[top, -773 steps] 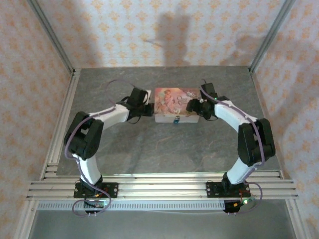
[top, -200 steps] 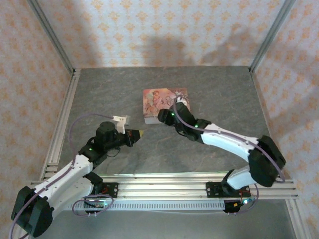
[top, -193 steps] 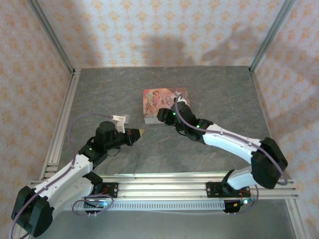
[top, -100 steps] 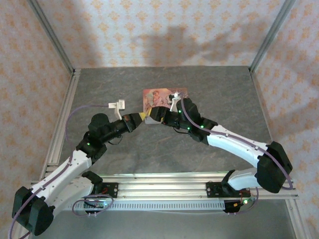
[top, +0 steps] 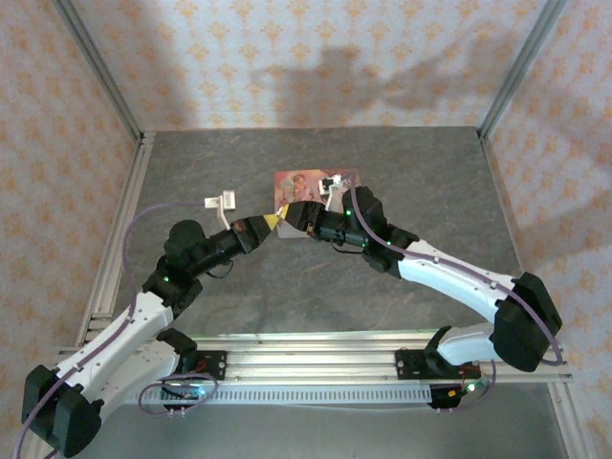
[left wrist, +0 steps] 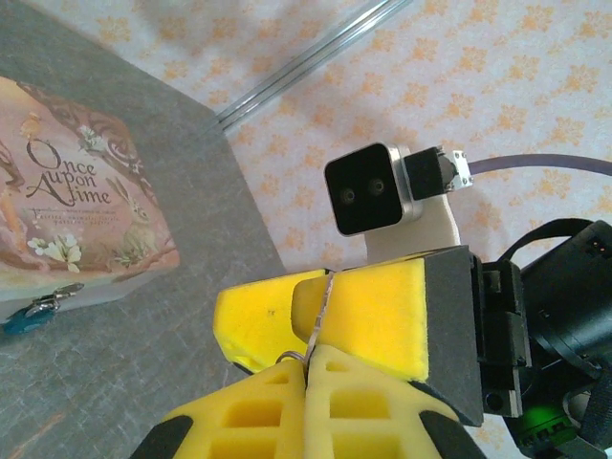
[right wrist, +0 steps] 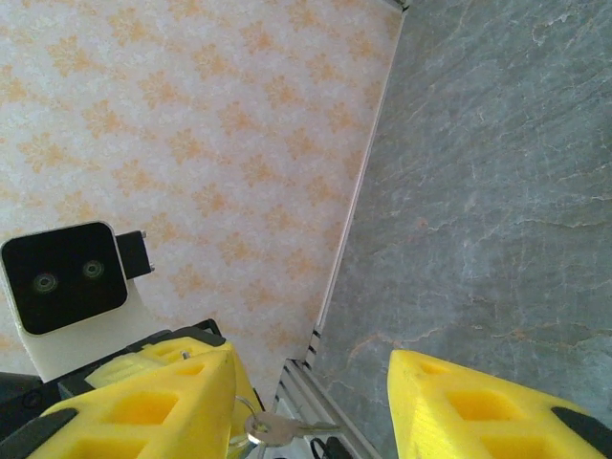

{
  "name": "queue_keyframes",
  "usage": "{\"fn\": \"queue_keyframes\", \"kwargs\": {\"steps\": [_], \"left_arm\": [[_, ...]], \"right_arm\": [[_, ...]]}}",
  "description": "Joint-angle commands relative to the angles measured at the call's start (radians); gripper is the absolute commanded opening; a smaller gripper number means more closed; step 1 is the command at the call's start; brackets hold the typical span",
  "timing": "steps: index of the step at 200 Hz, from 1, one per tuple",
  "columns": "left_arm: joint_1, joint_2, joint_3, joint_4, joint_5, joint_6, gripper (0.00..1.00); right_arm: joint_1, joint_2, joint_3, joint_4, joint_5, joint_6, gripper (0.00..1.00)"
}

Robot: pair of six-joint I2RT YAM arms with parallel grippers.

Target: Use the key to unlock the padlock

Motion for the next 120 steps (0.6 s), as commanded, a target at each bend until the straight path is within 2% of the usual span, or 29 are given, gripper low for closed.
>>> {"fn": "queue_keyframes", "kwargs": {"steps": [1, 16, 43, 64, 76, 96, 120], "left_arm": [[0.002, -0.031, -0.001, -0.009, -0.022, 0.007, 0.00], [0.002, -0.038, 0.000, -0.024, -0.030, 0.011, 0.00], [0.002, -0.032, 0.003, -0.030, -0.019, 0.012, 0.00], [0.002, -0.019, 0.009, -0.005, 0.008, 0.002, 0.00], [0.002, -0.011, 0.019, 0.000, 0.029, 0.001, 0.00], [0.002, -0.006, 0.033, 0.005, 0.056, 0.004, 0.00], [0.002, 0.001, 0.046, 0.000, 0.091, 0.010, 0.00]], "right_arm": [[0.011, -0.070, -0.001, -0.047, 0.033, -0.024, 0.46], [0.003, -0.104, -0.013, -0.087, 0.068, -0.034, 0.45], [-0.006, -0.137, -0.033, -0.056, 0.074, -0.018, 0.45], [-0.006, -0.136, -0.006, -0.026, 0.012, -0.015, 0.56], [-0.005, -0.115, 0.014, -0.007, -0.033, -0.011, 0.59], [-0.001, -0.076, 0.036, 0.029, -0.085, -0.001, 0.58], [0.000, -0.045, 0.057, 0.044, -0.109, -0.003, 0.50]]}}
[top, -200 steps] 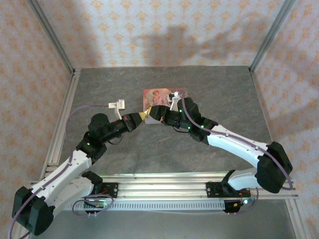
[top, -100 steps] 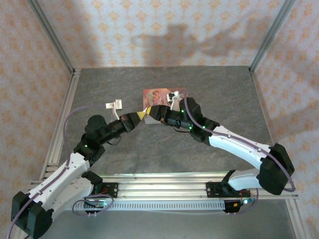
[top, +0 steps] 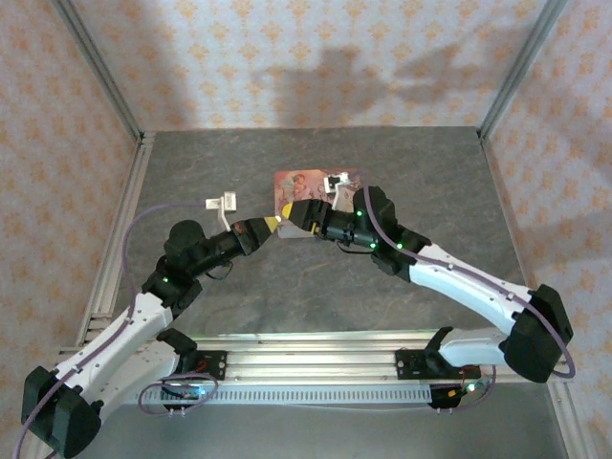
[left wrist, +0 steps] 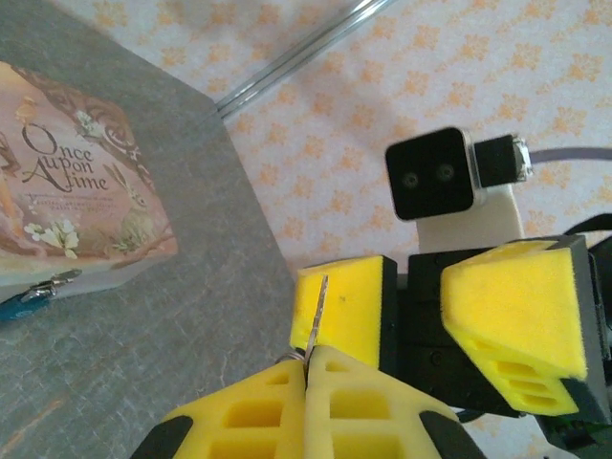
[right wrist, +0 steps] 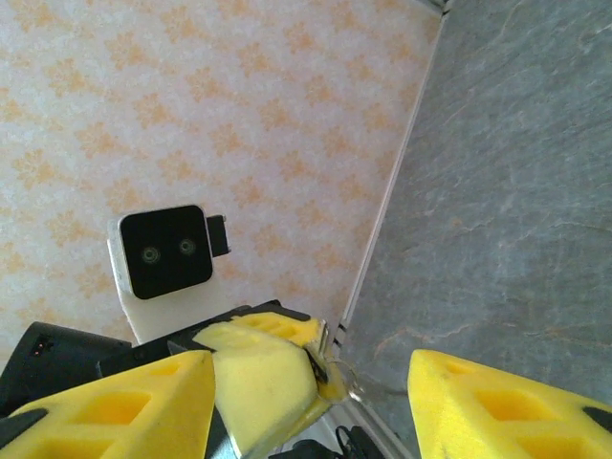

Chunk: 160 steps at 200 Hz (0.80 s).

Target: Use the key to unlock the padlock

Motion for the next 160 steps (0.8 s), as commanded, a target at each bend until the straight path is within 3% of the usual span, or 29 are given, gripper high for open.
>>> {"fn": "queue_keyframes", "kwargs": {"steps": [1, 38, 72, 99, 115, 124, 160], "left_arm": [[0.002, 0.004, 0.044, 0.021, 0.063, 0.008, 0.00], [0.000, 0.000, 0.043, 0.024, 0.083, 0.008, 0.00], [0.000, 0.001, 0.053, -0.008, 0.107, 0.030, 0.00], [0.003, -0.001, 0.080, -0.095, 0.142, 0.079, 0.00], [0.021, 0.004, 0.101, -0.160, 0.179, 0.106, 0.24], [0.042, 0.002, 0.104, -0.180, 0.201, 0.110, 0.33], [0.089, -0.027, 0.089, -0.165, 0.261, 0.135, 0.39]], "right_arm": [[0.004, 0.025, 0.051, 0.067, -0.065, 0.001, 0.50], [0.005, 0.056, 0.067, 0.079, -0.095, 0.005, 0.29], [0.004, 0.059, 0.058, 0.079, -0.092, -0.003, 0.00], [0.004, 0.053, 0.051, 0.072, -0.112, -0.071, 0.00], [0.003, 0.044, 0.047, 0.053, -0.122, -0.126, 0.00], [0.004, 0.036, 0.047, 0.030, -0.126, -0.164, 0.00], [-0.006, 0.031, 0.045, 0.002, -0.155, -0.219, 0.00]]}}
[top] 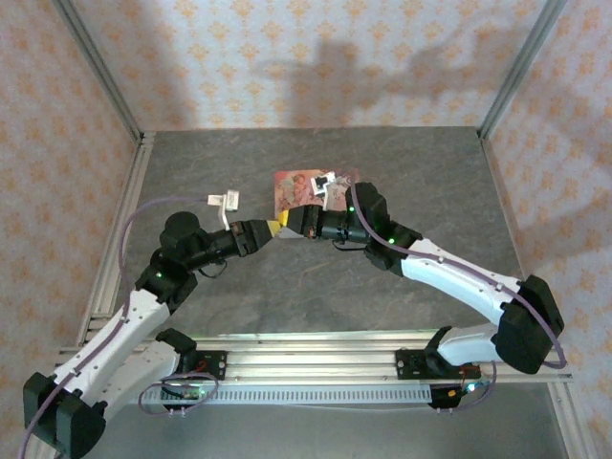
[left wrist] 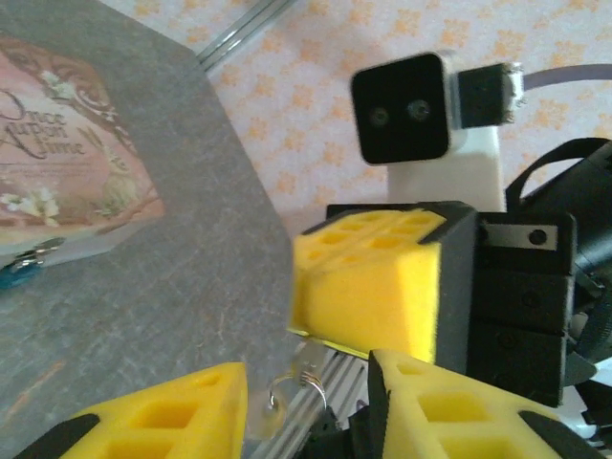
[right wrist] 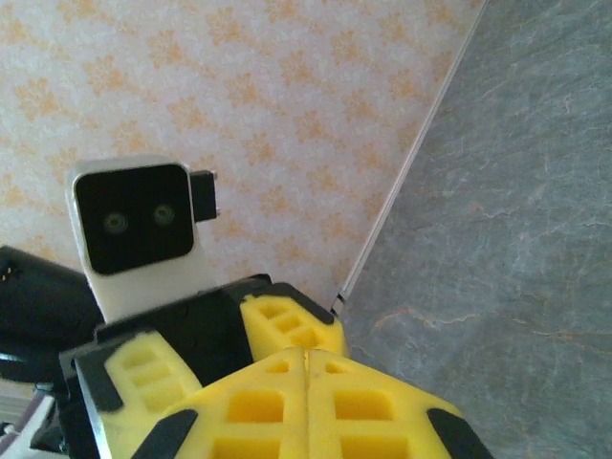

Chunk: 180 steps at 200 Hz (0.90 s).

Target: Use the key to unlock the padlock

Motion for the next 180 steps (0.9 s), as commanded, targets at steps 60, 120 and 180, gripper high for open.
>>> {"fn": "queue_keyframes", "kwargs": {"steps": [60, 120, 180], "left_arm": [[0.019, -0.016, -0.034, 0.124, 0.129, 0.001, 0.33], [0.019, -0.012, -0.056, 0.184, 0.123, -0.032, 0.29], [0.019, -0.017, -0.056, 0.238, 0.111, -0.071, 0.29]], "right_arm": [[-0.006, -0.004, -0.001, 0.088, -0.073, -0.026, 0.00], [-0.006, 0.008, -0.019, 0.163, -0.083, 0.033, 0.00], [0.002, 0.007, -0.038, 0.171, -0.081, 0.028, 0.00]]}}
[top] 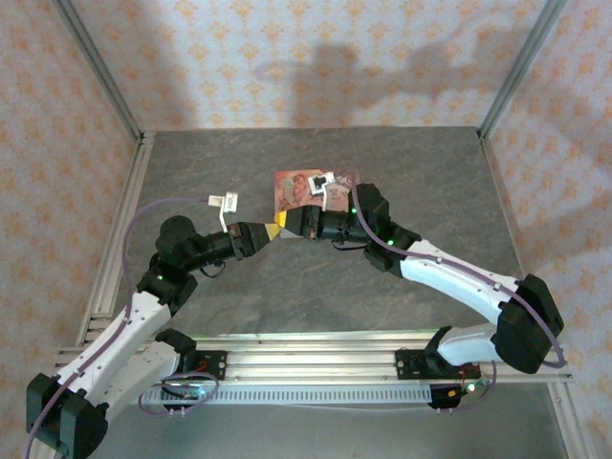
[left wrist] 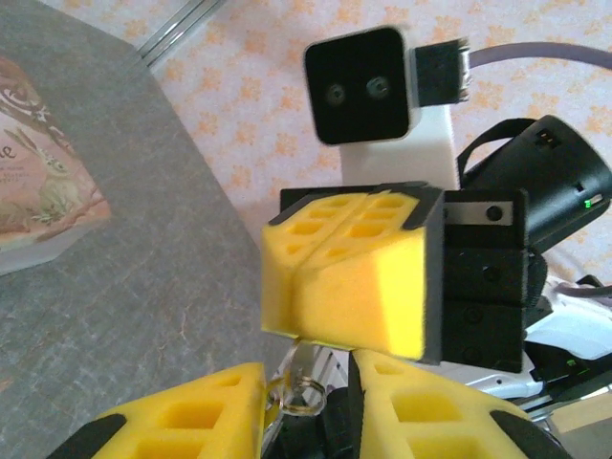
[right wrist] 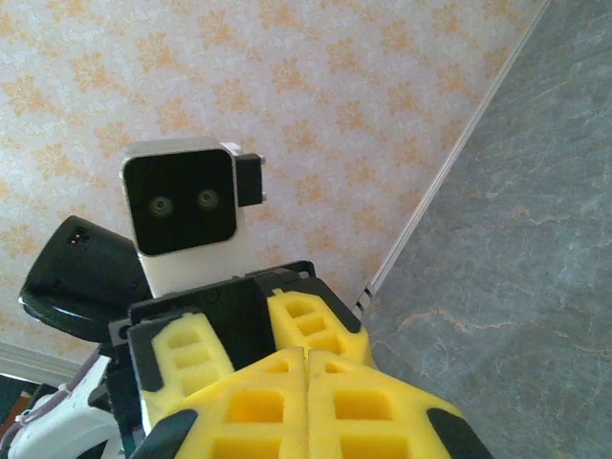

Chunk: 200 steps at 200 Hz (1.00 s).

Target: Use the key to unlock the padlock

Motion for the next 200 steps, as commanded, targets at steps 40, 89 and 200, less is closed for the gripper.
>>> {"fn": "queue_keyframes", "kwargs": {"steps": [40, 89, 200], "left_arm": [[-0.001, -0.011, 0.000, 0.082, -0.002, -0.034, 0.21], [-0.021, -0.002, 0.004, 0.103, -0.026, -0.036, 0.11], [-0.021, -0.049, -0.028, -0.115, -0.080, 0.154, 0.00]], "right_arm": [[0.004, 0.004, -0.023, 0.090, -0.001, 0.024, 0.00], [0.016, 0.011, -0.050, 0.143, 0.014, 0.050, 0.00], [-0.003, -0.095, -0.022, -0.095, 0.153, -0.005, 0.43]]}}
